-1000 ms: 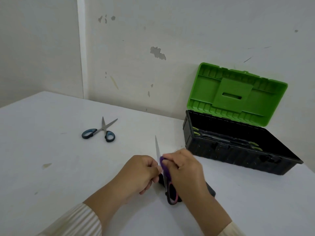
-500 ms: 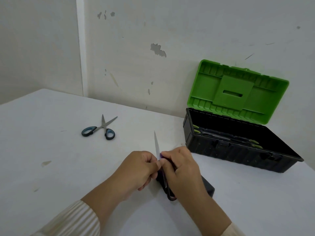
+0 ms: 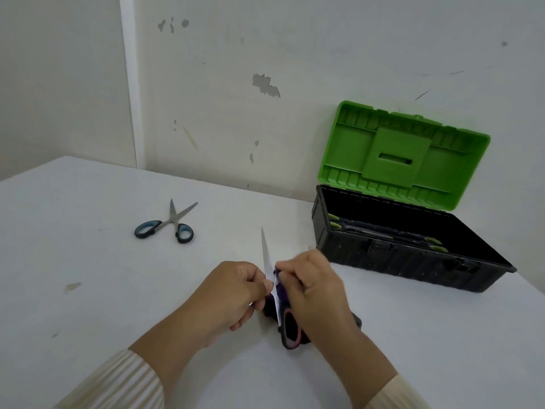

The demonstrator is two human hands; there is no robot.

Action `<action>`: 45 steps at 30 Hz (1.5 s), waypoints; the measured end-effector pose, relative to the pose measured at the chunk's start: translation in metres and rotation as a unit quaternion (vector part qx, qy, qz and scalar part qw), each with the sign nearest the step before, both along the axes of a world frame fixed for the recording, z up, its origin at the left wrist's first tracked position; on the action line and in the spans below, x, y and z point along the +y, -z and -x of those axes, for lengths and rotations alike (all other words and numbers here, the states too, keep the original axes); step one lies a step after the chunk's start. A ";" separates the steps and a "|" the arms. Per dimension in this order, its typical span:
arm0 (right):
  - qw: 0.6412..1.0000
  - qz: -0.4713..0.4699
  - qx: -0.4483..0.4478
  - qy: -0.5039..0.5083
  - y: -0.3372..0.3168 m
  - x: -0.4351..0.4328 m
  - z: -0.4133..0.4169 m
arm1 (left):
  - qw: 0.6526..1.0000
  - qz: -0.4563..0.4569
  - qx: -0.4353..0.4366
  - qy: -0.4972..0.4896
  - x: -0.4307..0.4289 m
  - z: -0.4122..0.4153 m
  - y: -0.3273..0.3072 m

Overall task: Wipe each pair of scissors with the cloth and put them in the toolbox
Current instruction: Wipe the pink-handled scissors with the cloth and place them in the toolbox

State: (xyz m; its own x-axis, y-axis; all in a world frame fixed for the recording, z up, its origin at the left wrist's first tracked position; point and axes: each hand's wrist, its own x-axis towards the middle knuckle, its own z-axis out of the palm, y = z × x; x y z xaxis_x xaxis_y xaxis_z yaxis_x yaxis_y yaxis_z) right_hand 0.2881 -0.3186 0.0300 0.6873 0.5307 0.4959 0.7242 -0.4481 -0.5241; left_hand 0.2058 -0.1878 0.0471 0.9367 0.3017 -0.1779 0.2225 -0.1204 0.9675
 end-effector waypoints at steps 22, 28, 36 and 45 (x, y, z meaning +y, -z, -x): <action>0.977 0.081 0.188 -0.063 -0.027 -0.019 -0.002 | 0.861 0.486 -0.101 -0.110 0.026 -0.006 -0.002; 0.985 0.065 0.155 -0.041 -0.019 -0.009 0.003 | 0.920 0.381 -0.051 -0.076 -0.016 -0.012 0.016; 0.970 -0.073 0.232 0.007 -0.027 -0.040 -0.025 | 0.971 0.221 -0.024 -0.084 0.004 -0.008 0.012; 0.999 -0.035 -0.018 -0.014 -0.015 -0.002 0.012 | 0.996 0.073 0.029 -0.040 -0.014 -0.008 0.013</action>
